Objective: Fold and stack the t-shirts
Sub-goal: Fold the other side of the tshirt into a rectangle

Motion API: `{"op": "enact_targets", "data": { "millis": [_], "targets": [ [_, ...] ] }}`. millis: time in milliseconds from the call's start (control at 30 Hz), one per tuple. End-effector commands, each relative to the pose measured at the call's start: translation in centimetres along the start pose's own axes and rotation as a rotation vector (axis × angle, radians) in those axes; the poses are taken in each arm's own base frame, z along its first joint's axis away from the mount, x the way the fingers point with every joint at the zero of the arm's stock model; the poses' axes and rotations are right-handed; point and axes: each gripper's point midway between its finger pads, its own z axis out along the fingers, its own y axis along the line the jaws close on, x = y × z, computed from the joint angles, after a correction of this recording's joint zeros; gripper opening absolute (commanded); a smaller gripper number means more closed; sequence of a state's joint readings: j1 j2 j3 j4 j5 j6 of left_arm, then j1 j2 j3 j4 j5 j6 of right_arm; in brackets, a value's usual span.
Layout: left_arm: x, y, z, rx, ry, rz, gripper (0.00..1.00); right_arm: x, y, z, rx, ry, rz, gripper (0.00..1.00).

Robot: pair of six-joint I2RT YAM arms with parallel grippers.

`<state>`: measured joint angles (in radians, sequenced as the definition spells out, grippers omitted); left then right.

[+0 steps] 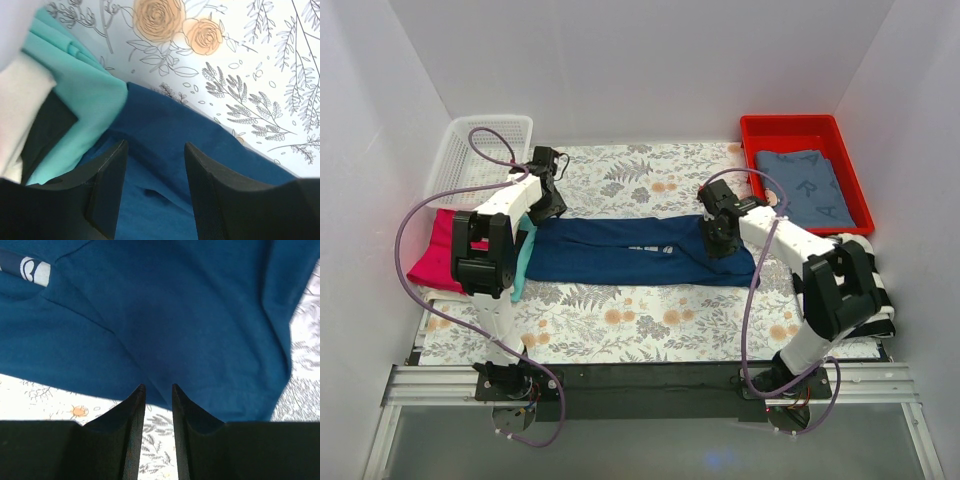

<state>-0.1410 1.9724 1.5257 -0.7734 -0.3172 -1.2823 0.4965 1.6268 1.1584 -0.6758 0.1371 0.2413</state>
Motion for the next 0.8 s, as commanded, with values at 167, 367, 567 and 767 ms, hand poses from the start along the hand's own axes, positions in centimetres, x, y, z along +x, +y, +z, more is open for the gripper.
{"op": "enact_targets", "data": {
  "millis": [167, 367, 567, 767],
  "targets": [
    [-0.3, -0.2, -1.8, 0.049, -0.020, 0.004, 0.48, -1.9, 1.5, 1.6, -0.051, -0.025, -0.096, 0.33],
    [-0.1, -0.1, -1.4, 0.037, -0.013, 0.010, 0.48, -1.1, 1.6, 2.1, -0.052, 0.004, -0.119, 0.34],
    [0.0, -0.1, -1.1, 0.032, -0.008, 0.012, 0.48, 0.5, 1.1, 2.7, -0.018, 0.050, -0.139, 0.36],
    [0.4, -0.1, -0.9, 0.035, 0.004, 0.014, 0.48, 1.4, 0.0, 3.7, 0.053, 0.084, -0.137, 0.36]
  ]
}}
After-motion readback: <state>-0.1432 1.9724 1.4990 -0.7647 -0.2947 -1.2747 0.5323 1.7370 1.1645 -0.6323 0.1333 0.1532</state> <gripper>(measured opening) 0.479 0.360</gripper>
